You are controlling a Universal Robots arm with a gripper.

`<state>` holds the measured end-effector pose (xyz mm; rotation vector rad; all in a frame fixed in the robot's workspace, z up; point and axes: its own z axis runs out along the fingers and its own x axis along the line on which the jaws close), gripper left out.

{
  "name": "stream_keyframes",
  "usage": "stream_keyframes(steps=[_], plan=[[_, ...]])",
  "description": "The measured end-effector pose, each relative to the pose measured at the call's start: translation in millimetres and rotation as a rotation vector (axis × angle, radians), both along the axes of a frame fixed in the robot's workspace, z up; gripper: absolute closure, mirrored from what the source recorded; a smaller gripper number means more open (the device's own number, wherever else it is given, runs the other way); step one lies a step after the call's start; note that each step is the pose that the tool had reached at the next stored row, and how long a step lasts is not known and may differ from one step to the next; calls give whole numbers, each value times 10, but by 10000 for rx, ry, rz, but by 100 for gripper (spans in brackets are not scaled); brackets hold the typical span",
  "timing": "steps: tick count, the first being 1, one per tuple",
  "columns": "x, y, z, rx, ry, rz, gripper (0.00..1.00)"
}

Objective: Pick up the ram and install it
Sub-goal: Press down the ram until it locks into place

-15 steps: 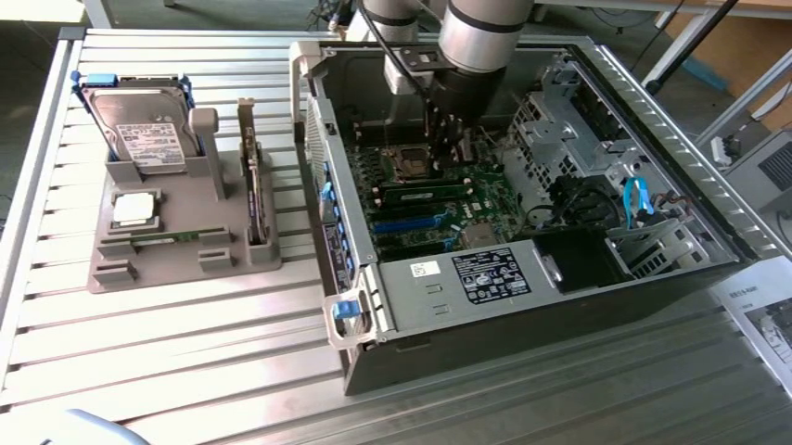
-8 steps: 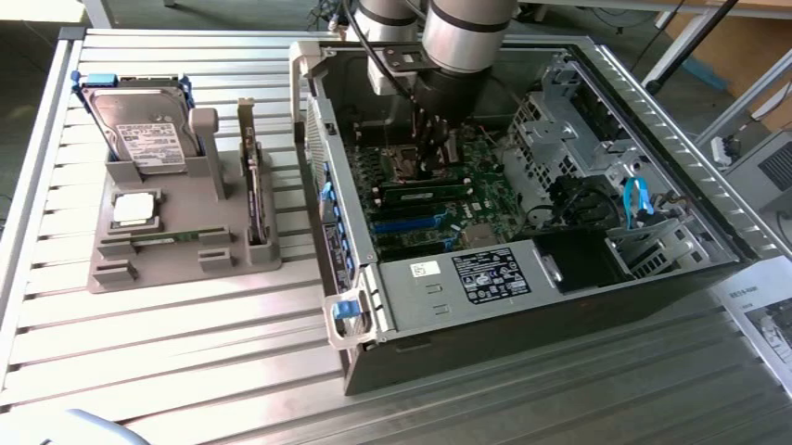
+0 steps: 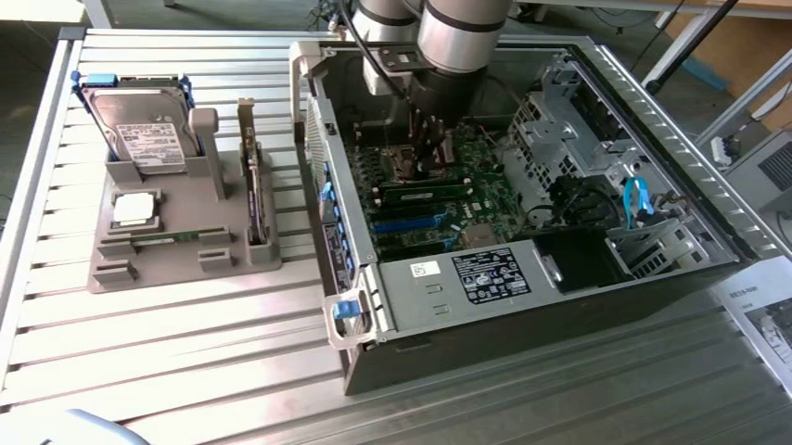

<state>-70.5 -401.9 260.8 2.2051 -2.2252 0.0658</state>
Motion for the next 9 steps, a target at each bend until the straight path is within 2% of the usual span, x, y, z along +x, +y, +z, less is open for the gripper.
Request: stream_keyframes(steps=[3, 9], plan=[[-50, 0, 0, 0, 0, 0, 90], [-50, 0, -7, 2, -2, 0, 90]])
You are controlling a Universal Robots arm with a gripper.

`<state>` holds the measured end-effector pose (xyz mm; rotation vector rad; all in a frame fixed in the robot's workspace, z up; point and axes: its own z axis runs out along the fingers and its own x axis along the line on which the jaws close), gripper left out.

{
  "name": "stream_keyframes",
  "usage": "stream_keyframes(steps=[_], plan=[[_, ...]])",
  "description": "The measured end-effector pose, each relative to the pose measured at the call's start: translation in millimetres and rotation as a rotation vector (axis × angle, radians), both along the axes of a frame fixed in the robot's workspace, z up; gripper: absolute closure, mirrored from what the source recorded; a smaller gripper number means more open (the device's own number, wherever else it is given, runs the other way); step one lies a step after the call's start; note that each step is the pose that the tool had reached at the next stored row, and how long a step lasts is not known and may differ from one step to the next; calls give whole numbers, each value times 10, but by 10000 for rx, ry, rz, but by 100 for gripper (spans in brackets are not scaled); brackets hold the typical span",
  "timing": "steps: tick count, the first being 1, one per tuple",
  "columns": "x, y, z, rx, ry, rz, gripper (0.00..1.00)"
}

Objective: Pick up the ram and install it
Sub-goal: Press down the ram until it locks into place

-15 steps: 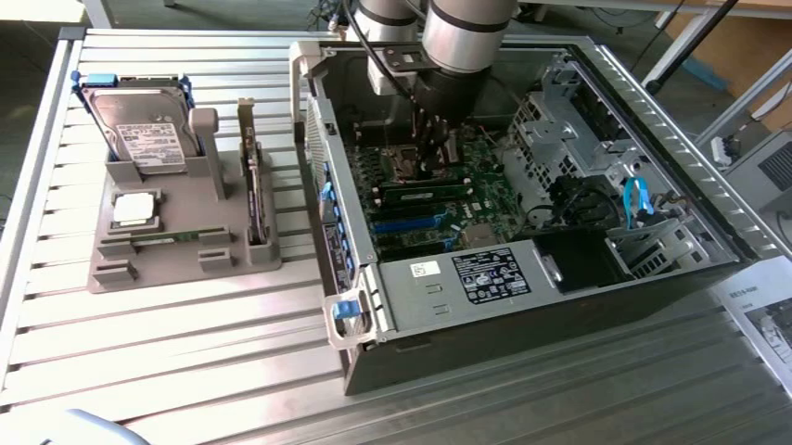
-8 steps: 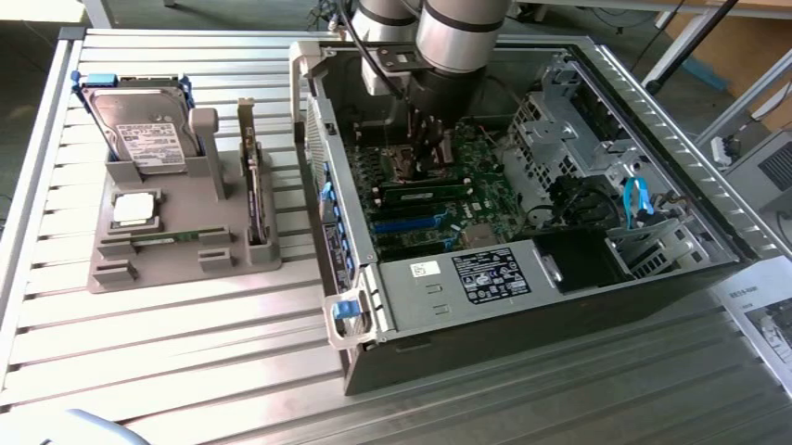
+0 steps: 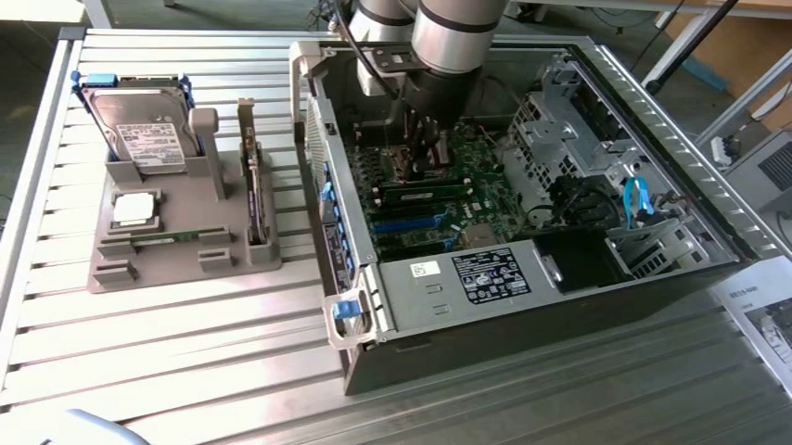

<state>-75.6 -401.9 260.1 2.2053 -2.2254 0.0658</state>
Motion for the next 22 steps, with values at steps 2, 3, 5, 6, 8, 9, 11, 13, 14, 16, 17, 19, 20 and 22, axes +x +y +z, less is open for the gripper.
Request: stream_keyframes(steps=[2, 3, 5, 6, 8, 9, 11, 13, 14, 16, 17, 19, 20, 22], plan=[[0, 0, -14, -2, 1, 0, 90], [0, 0, -21, -2, 1, 0, 90], [0, 0, -31, -2, 2, 0, 90], [0, 0, -31, -4, 3, 0, 90], [0, 0, -32, -4, 3, -1, 90], [0, 0, -33, -3, 2, -1, 90], [4, 0, -34, -1, 0, 0, 90], [20, 0, -34, 0, -1, 0, 90], [28, 0, -34, -1, 0, 0, 90], [42, 0, -33, -1, 1, 1, 90], [47, 0, -33, -2, 1, 0, 90], [61, 0, -33, -2, 1, 0, 90], [67, 0, -33, -1, 1, -1, 90], [77, 0, -33, -2, 2, 0, 90]])
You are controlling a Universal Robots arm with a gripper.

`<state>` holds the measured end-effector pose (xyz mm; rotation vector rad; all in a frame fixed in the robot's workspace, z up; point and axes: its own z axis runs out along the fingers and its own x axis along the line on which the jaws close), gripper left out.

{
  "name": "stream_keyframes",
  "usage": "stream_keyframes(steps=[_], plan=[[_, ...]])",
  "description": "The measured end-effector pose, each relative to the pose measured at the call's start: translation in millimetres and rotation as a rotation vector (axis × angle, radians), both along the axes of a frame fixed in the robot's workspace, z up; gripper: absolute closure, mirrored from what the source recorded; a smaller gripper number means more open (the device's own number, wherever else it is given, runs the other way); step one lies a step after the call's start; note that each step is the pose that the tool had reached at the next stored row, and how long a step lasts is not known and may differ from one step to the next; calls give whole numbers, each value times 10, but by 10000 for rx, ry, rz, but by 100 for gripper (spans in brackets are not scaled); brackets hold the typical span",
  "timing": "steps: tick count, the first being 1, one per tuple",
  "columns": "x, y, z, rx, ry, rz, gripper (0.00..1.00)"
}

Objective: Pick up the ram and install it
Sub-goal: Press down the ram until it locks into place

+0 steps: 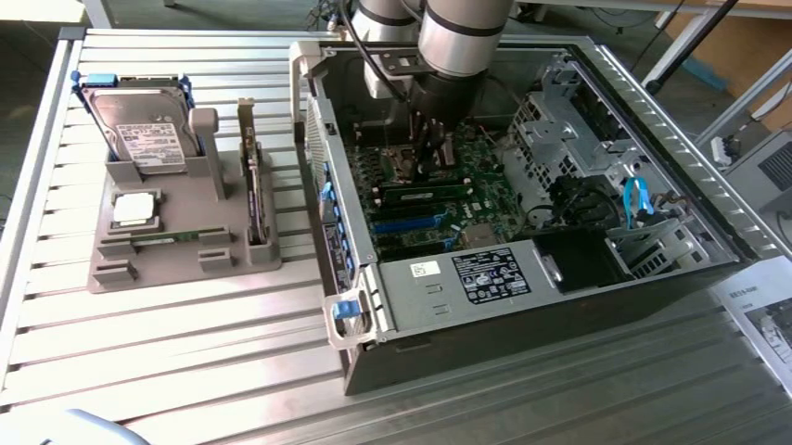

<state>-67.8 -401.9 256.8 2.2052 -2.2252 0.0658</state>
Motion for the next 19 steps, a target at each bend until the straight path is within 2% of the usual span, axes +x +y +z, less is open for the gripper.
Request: stream_keyframes(steps=[19], plan=[[1, 0, -45, 2, -2, 0, 90]])
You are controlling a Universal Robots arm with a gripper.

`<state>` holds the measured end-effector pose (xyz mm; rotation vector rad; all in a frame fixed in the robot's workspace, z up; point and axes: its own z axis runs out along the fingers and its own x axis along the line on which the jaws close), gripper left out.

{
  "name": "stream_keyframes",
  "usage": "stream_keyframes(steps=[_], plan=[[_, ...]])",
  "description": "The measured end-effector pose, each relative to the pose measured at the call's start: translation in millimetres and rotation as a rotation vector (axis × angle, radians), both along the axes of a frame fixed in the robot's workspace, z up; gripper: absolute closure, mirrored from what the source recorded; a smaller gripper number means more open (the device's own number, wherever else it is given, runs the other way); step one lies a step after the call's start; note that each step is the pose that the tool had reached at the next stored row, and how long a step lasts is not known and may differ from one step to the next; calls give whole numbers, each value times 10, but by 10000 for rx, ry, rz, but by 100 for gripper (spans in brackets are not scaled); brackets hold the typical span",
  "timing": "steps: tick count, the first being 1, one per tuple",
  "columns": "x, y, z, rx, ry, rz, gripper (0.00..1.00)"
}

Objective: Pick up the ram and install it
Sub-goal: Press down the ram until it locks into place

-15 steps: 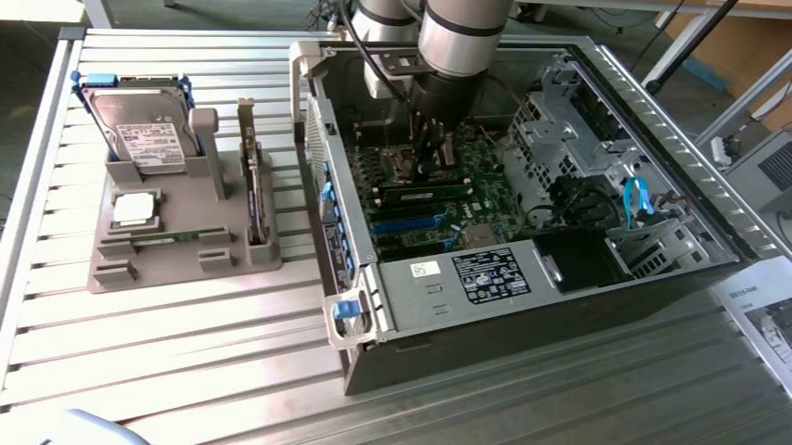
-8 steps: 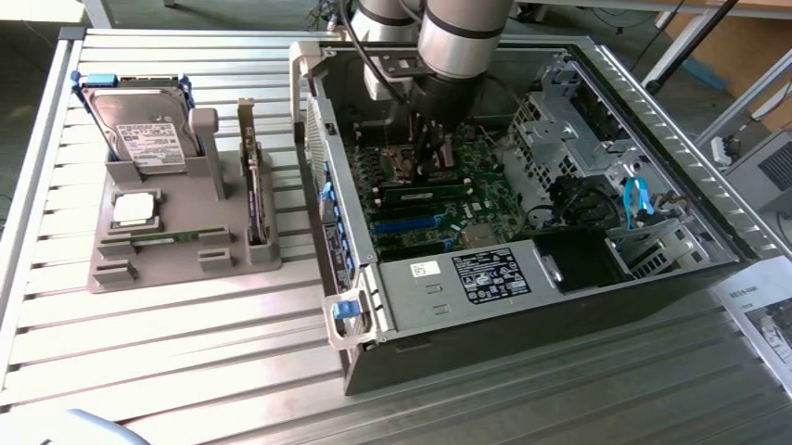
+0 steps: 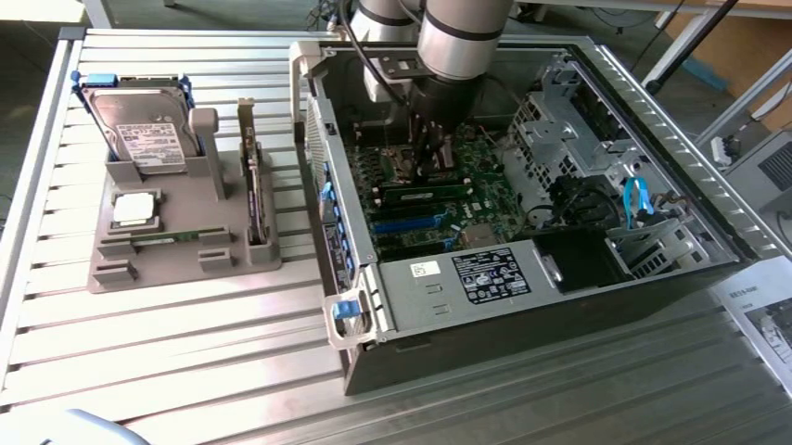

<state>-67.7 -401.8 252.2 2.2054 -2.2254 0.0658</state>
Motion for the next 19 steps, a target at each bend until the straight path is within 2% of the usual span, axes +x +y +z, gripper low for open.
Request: stream_keyframes(steps=[19], plan=[[0, 0, -86, 2, 0, 0, 90]])
